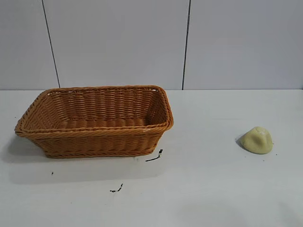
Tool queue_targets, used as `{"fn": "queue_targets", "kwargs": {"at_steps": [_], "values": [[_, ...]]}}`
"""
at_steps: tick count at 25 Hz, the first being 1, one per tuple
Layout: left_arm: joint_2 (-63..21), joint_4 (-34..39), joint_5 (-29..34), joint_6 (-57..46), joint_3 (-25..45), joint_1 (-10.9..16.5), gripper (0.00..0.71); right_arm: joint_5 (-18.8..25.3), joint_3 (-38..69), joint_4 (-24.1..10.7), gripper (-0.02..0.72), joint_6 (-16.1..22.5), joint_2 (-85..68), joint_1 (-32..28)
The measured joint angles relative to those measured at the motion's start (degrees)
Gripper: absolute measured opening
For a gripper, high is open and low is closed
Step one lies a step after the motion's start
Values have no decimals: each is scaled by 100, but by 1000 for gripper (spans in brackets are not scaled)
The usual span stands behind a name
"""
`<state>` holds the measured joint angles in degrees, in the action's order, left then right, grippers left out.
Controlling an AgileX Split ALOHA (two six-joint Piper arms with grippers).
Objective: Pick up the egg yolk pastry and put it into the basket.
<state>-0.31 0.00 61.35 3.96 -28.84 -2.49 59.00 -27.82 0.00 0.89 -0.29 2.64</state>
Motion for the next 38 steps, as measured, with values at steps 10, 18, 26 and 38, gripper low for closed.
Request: {"fn": "queue_targets", "kwargs": {"at_steps": [10,18,26,38], "values": [[0,0,0,0,0,0,696,0,0,0,693,0,0,0],[0,0,0,0,0,0,696,7,-495,-37,693,0,1550,0],[0,0,0,0,0,0,696,-46,-1774,-50,693,0,4640,0],[0,0,0,0,0,0,696,-149,-4046,-50,693,0,8705,0]]}}
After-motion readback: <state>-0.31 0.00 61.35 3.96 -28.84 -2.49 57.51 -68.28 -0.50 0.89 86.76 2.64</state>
